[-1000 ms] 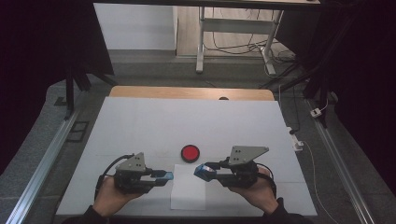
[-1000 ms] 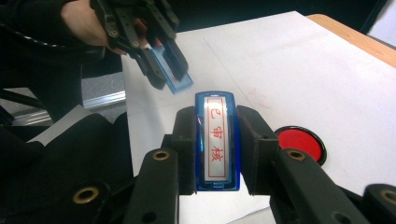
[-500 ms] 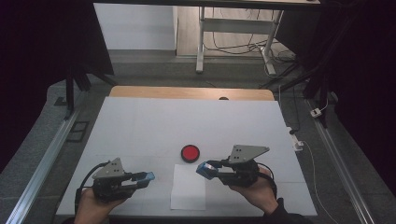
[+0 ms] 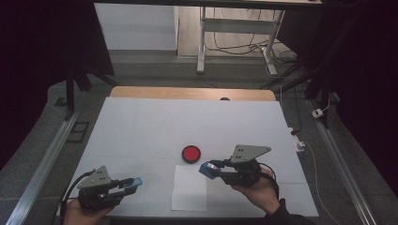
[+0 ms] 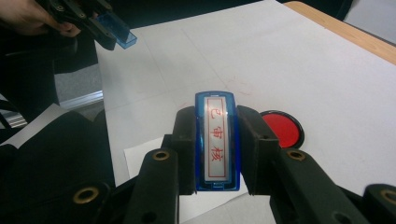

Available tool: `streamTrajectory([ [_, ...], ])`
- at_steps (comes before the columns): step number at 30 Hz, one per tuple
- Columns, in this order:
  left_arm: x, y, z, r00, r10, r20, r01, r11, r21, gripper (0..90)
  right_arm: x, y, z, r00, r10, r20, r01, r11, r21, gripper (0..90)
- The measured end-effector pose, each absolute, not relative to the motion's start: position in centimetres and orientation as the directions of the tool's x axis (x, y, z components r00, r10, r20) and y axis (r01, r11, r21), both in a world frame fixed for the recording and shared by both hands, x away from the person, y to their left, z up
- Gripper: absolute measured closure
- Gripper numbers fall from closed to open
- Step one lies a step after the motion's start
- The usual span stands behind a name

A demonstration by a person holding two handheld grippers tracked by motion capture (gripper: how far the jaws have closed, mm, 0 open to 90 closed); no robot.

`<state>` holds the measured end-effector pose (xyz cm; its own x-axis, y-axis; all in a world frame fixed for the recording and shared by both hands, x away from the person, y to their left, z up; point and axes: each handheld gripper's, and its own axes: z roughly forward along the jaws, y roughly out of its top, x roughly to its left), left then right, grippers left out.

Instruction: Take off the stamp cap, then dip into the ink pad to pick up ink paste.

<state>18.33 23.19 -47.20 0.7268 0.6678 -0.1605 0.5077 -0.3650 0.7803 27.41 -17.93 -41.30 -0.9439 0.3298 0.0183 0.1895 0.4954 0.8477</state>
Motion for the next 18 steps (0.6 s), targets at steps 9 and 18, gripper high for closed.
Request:
streamTrajectory([
  [9, 17.6, 24.2, -47.6, 0.704, 0.69, -0.168, 0.527, -0.349, 0.775, 68.2, 27.6, -18.1, -41.5, -0.942, 0.334, 0.016, 0.194, 0.505, 0.841, 71.2],
  [18, 17.4, 24.6, -47.9, 0.716, 0.676, -0.174, 0.523, -0.354, 0.775, 68.0, 27.8, -18.1, -41.3, -0.94, 0.341, 0.025, 0.202, 0.493, 0.846, 71.2],
])
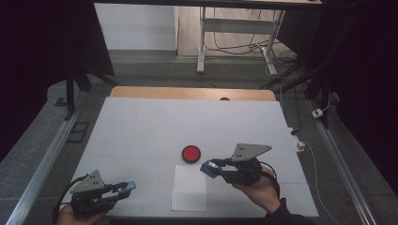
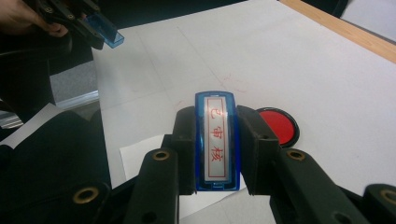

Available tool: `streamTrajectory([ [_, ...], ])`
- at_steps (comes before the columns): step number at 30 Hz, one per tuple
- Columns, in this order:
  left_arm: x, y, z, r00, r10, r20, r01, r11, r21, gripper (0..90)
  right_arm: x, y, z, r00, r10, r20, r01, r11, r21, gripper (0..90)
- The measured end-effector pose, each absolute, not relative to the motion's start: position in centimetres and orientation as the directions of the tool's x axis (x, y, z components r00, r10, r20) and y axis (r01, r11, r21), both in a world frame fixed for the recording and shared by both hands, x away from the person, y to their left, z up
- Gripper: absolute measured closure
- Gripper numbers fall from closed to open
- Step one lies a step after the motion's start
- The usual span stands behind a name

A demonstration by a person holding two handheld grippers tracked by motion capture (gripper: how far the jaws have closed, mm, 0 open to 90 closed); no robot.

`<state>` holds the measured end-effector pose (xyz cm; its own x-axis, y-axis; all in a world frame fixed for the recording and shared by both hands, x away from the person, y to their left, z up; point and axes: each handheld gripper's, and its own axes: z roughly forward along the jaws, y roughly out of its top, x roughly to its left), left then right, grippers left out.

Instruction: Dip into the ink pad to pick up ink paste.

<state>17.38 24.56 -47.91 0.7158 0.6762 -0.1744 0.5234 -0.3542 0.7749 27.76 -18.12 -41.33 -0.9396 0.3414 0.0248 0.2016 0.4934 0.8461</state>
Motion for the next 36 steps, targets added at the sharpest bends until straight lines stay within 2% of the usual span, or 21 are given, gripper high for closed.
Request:
streamTrajectory([
  [12, 16.9, 24.6, -47.9, 0.717, 0.681, -0.149, 0.51, -0.368, 0.778, 68.0, 28.1, -17.5, -41.2, -0.948, 0.318, 0.01, 0.176, 0.499, 0.849, 71.1],
  [36, 16.7, 24.9, -47.8, 0.685, 0.713, -0.152, 0.535, -0.35, 0.769, 68.0, 31.2, -15.3, -41.7, -0.922, 0.388, 0.011, 0.232, 0.527, 0.817, 71.2],
])
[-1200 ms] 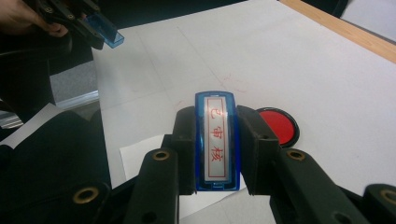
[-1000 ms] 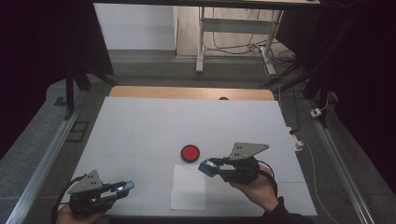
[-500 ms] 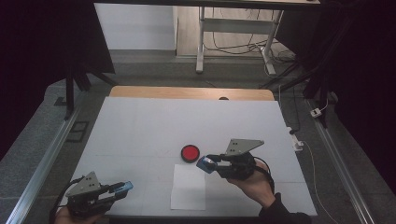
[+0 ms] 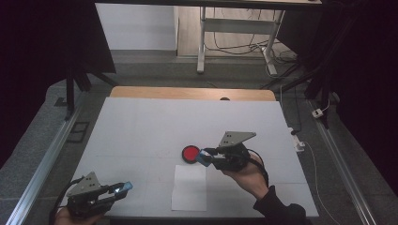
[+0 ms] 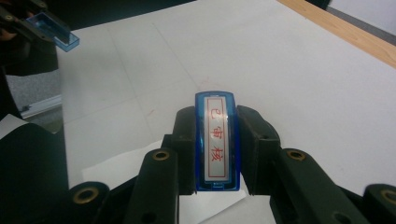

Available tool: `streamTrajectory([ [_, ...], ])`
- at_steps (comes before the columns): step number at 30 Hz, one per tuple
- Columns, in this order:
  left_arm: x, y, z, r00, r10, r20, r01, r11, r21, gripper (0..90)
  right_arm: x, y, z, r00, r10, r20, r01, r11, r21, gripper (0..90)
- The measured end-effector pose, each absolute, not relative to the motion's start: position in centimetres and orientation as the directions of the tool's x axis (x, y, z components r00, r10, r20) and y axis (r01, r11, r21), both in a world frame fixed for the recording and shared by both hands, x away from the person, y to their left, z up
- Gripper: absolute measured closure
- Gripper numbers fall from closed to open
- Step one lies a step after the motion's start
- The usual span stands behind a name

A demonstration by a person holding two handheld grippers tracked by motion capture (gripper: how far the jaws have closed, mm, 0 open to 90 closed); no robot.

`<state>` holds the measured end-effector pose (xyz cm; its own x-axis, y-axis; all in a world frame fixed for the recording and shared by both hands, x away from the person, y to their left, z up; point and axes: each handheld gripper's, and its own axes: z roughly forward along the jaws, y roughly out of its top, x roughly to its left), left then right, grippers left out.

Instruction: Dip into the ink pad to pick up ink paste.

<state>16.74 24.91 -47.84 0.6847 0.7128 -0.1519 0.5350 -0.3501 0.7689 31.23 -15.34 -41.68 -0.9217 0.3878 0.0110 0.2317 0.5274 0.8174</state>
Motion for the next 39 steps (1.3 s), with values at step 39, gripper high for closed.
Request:
streamTrajectory([
  [39, 17.1, 24.7, -48.0, 0.703, 0.692, -0.167, 0.549, -0.377, 0.746, 68.1, 37.2, -10.3, -45.9, -0.888, 0.458, -0.048, 0.285, 0.629, 0.723, 71.3],
])
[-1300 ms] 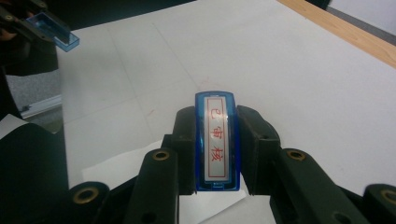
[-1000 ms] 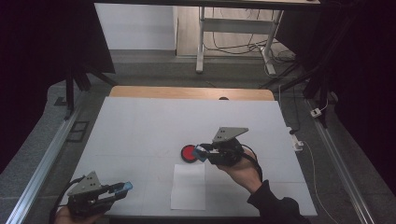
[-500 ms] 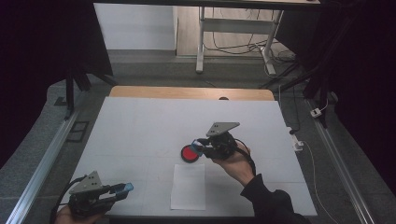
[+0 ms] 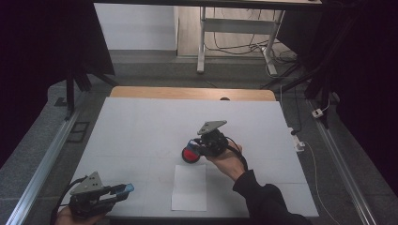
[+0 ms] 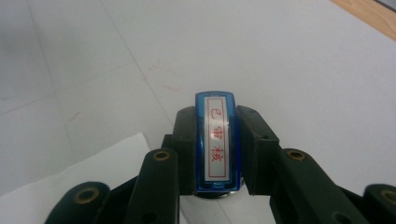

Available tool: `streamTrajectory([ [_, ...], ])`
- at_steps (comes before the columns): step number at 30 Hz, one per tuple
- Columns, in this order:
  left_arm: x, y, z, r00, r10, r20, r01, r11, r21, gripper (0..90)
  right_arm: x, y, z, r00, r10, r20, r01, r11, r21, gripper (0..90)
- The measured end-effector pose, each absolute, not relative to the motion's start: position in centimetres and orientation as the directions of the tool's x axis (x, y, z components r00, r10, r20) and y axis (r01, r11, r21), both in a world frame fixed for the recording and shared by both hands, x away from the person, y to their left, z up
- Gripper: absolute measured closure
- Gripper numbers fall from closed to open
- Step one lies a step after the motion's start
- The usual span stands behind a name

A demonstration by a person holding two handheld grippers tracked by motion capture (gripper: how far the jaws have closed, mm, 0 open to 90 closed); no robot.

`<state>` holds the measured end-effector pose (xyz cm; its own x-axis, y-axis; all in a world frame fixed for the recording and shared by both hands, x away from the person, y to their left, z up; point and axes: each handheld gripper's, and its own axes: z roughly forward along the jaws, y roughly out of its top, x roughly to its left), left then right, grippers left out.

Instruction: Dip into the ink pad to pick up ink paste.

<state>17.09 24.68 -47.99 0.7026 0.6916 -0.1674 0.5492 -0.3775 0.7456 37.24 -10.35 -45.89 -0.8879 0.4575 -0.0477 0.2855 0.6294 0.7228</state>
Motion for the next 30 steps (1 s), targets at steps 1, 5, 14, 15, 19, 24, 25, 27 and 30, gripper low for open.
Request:
streamTrajectory([
  [1, 17.1, 24.7, -48.0, 0.702, 0.692, -0.167, 0.55, -0.378, 0.745, 68.1, 37.4, -10.3, -46.0, -0.888, 0.458, -0.042, 0.288, 0.626, 0.725, 71.3],
  [5, 17.1, 24.7, -48.0, 0.703, 0.691, -0.167, 0.55, -0.38, 0.744, 68.2, 37.7, -9.9, -46.5, -0.886, 0.462, -0.047, 0.295, 0.638, 0.711, 71.3],
  [14, 17.1, 24.6, -48.0, 0.703, 0.692, -0.165, 0.55, -0.381, 0.744, 68.1, 38.2, -9.3, -47.4, -0.89, 0.451, -0.064, 0.289, 0.667, 0.687, 71.3],
  [15, 17.1, 24.6, -48.0, 0.703, 0.692, -0.165, 0.549, -0.381, 0.744, 68.2, 38.3, -9.3, -47.4, -0.89, 0.451, -0.062, 0.29, 0.667, 0.686, 71.3],
  [19, 17.1, 24.6, -48.0, 0.704, 0.691, -0.163, 0.549, -0.383, 0.743, 68.2, 38.4, -9.3, -47.5, -0.891, 0.45, -0.062, 0.291, 0.67, 0.683, 71.3],
  [24, 17.1, 24.6, -48.0, 0.705, 0.691, -0.163, 0.548, -0.384, 0.743, 68.2, 38.5, -9.1, -47.8, -0.891, 0.45, -0.065, 0.295, 0.681, 0.67, 71.3],
  [25, 17.1, 24.6, -48.0, 0.705, 0.691, -0.162, 0.548, -0.384, 0.743, 68.2, 38.5, -9.1, -47.9, -0.891, 0.448, -0.069, 0.293, 0.685, 0.667, 71.3],
  [27, 17.1, 24.6, -48.0, 0.705, 0.69, -0.162, 0.547, -0.384, 0.743, 68.2, 38.6, -9.0, -48.0, -0.892, 0.448, -0.063, 0.297, 0.685, 0.665, 71.3],
  [30, 17.1, 24.6, -48.0, 0.705, 0.69, -0.161, 0.547, -0.385, 0.743, 68.2, 38.8, -9.0, -48.0, -0.89, 0.452, -0.053, 0.308, 0.683, 0.662, 71.4],
])
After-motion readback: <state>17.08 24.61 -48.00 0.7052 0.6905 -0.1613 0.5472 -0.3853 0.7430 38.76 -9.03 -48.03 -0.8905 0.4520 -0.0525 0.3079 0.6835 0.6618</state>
